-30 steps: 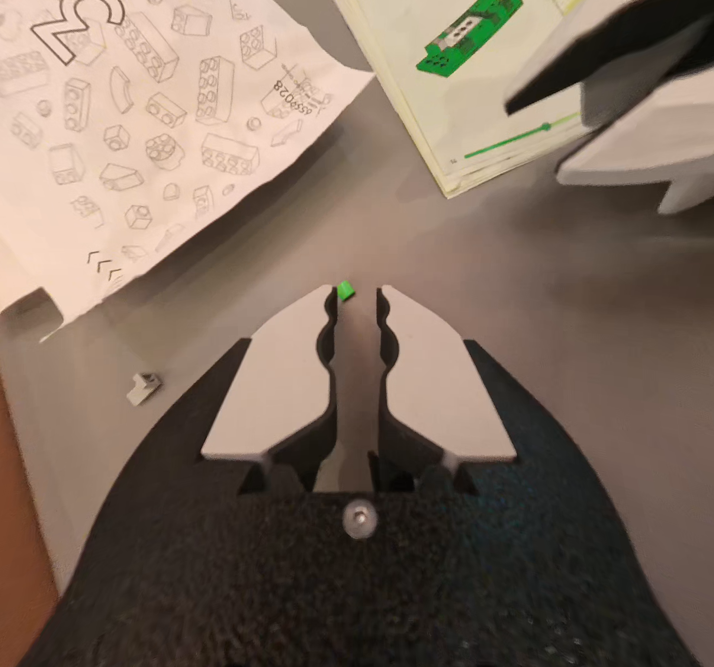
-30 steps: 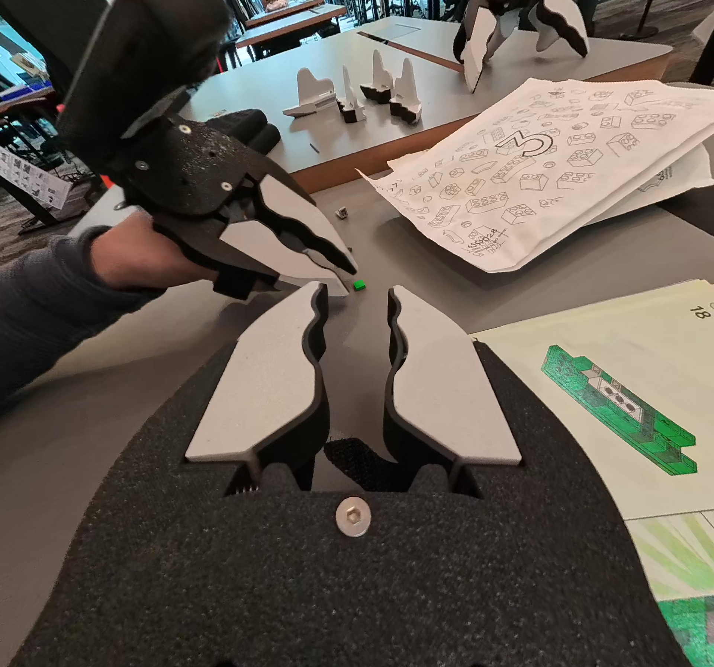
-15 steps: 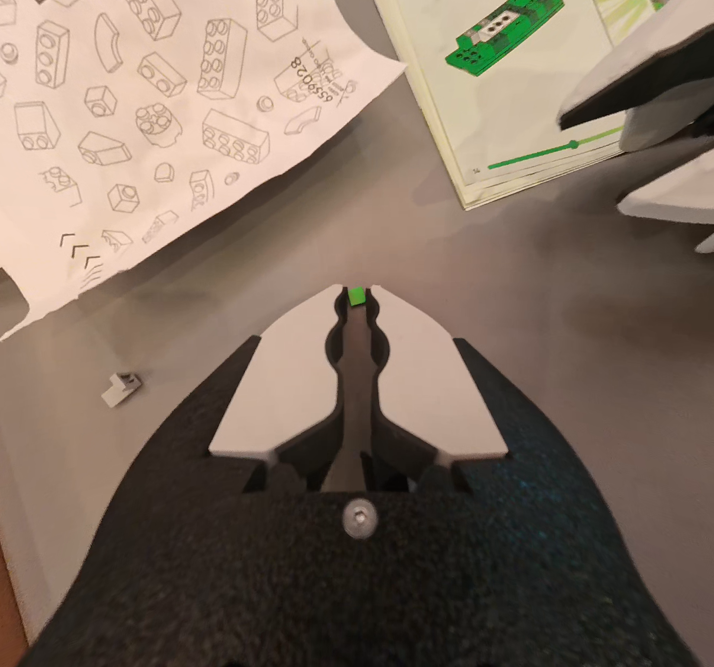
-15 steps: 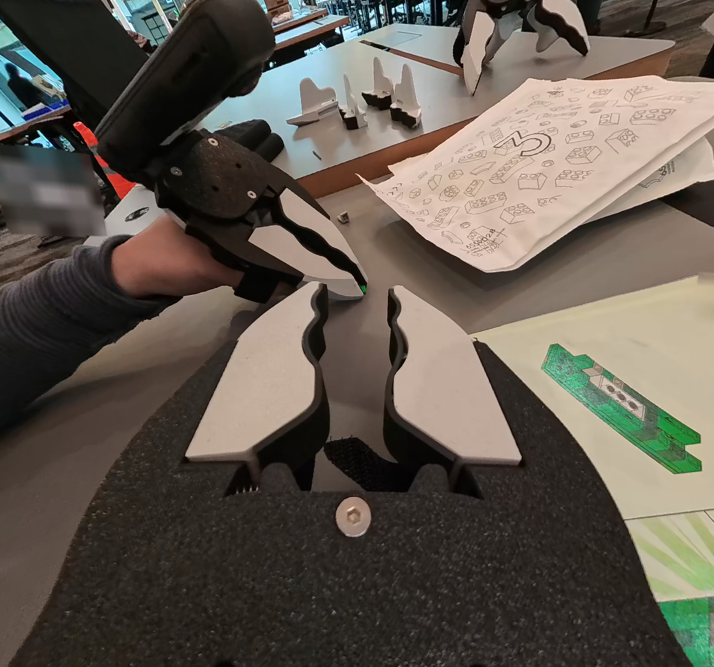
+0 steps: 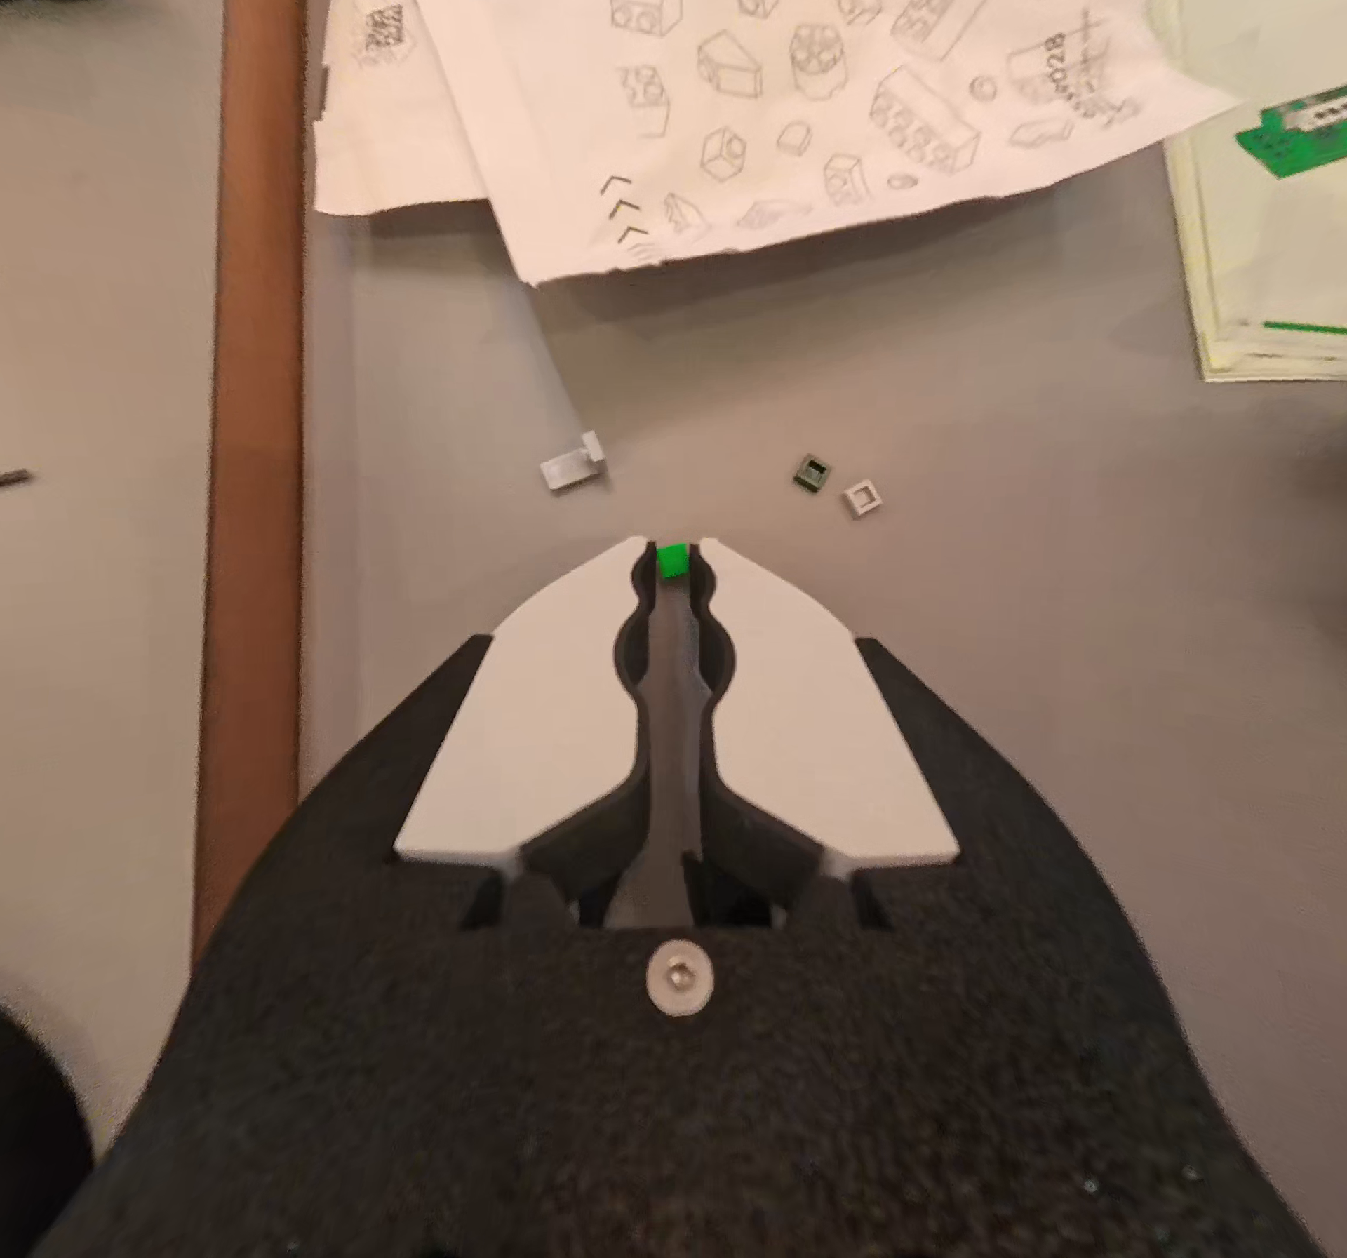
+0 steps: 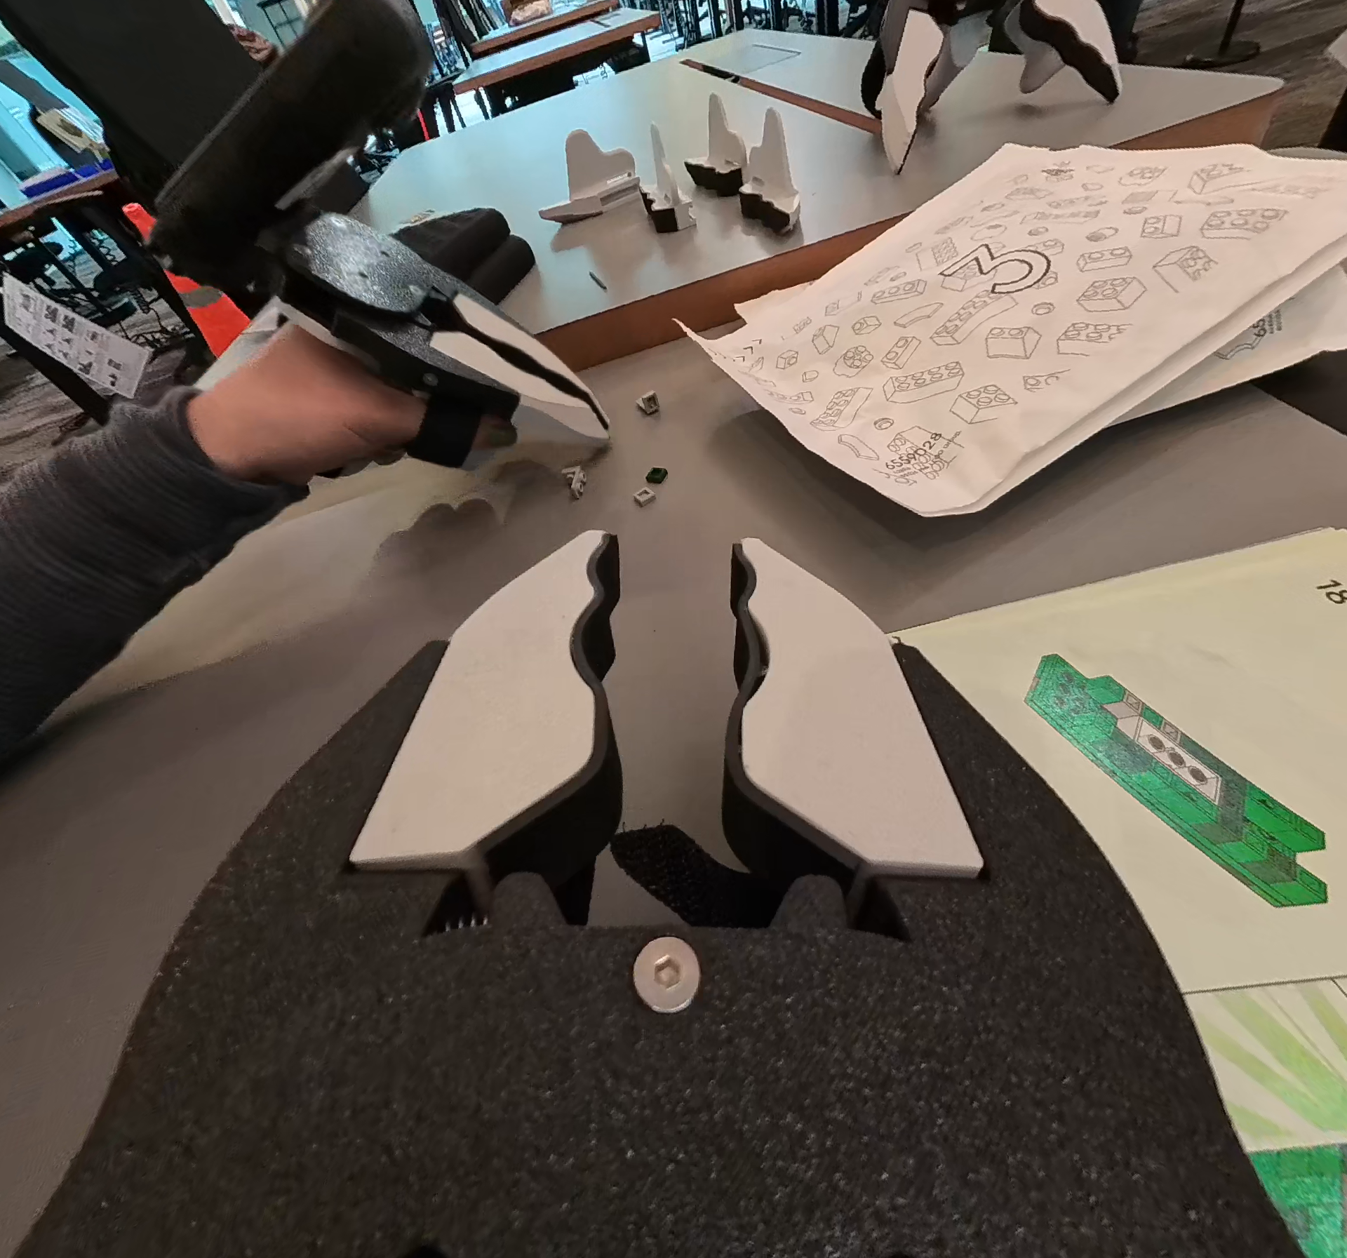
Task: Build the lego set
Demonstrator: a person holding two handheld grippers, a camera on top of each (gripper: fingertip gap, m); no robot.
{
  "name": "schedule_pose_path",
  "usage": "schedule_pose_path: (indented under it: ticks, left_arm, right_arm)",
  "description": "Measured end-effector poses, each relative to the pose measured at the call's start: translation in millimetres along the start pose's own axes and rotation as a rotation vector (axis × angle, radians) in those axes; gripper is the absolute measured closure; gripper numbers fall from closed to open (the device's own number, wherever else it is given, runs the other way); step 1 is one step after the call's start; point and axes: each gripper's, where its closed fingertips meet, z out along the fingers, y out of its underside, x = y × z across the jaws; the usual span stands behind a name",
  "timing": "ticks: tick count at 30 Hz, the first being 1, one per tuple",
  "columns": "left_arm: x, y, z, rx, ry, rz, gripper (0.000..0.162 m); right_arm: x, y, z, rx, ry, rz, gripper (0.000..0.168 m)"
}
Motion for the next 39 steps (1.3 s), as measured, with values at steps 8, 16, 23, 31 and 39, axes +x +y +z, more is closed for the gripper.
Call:
schedule_pose_path:
  ticks: [8,16,23,31,39]
  left_arm:
    - [33,2,-15,0.140,0.001,0.042,0.135]
    - [78,-11,-6,0.205,0.042,0.194,0.162]
    - [54,-13,14,0.105,0.013,0.220,0.162]
    - [29,-18,15,0.098,-0.043,0.202,0.162]
    - [47,-15,20,0.075,-0.007,0.307,0.162]
  right_arm:
    - [1,-1,-1,0.010,-0.005,0.019,0.140]
    - [0,-1,-1,0.006,-0.005,0.011,0.140]
    - [0,-1,0,0.005,-0.009,0.015,0.140]
    - [-2,0,1,0.002,-0.012,0.010,0.140]
    - [-2,0,1,0.001,-0.013,0.009,0.140]
